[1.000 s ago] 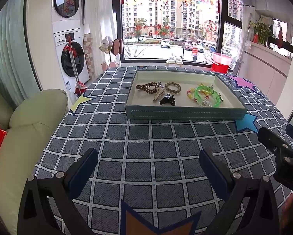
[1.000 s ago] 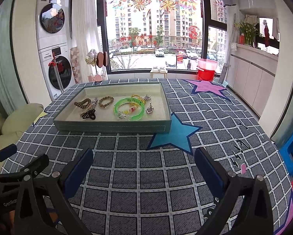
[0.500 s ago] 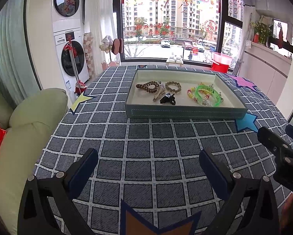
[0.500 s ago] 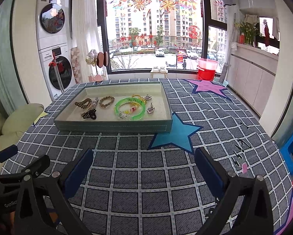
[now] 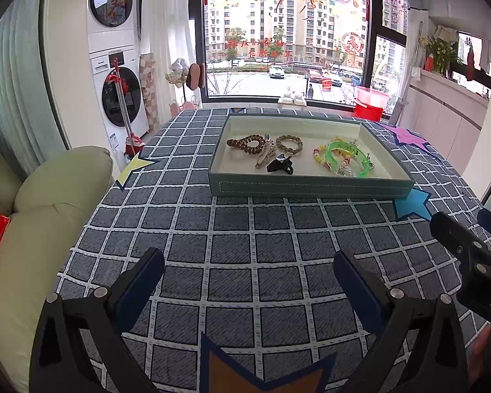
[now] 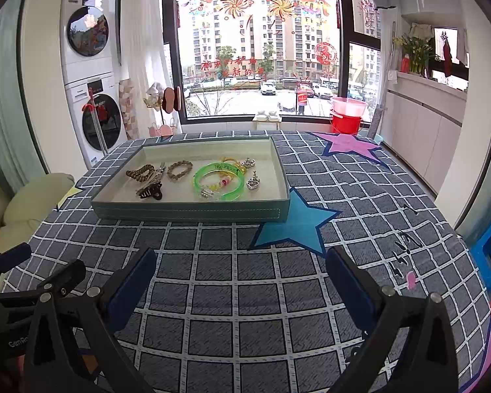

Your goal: Organize jewelry

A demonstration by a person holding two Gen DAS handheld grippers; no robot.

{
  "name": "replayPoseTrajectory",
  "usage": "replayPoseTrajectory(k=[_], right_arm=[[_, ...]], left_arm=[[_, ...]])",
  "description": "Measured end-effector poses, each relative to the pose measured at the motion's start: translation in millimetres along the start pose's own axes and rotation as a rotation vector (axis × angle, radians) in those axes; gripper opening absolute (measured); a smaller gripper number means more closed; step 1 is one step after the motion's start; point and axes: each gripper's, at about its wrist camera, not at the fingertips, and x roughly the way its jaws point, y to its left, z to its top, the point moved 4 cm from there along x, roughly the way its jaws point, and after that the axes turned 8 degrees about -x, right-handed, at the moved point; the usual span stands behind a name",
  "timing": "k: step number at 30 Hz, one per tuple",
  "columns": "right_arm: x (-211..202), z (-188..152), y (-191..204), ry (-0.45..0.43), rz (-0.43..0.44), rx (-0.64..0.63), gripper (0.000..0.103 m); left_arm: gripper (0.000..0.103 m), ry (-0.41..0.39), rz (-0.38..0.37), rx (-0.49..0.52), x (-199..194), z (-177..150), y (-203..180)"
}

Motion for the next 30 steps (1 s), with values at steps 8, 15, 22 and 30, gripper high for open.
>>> replayPoseTrajectory(k=[8, 15, 22, 30], right_arm=[[-0.2, 0.1, 0.0, 0.0, -0.001, 0.0, 0.103], [-0.1, 0.2, 1.8, -0.003, -0.001, -0.001, 0.103], [0.0, 0.0, 1.8, -0.001, 0.001, -0.001, 0.103], [-1.1, -0.6, 3.4, 0.002, 0.003, -0.002, 0.103]], left_arm=[[0.103, 0.001, 0.0, 0.0, 0.1, -0.4, -0.3], [0.103, -0.001, 0.006, 0.0, 0.1, -0.4, 0.2], [0.103, 0.011, 0.012, -0.001, 1.7, -0.9, 0.5], [0.103, 0.025, 0.003, -0.011, 2.4, -2.1, 0.6]])
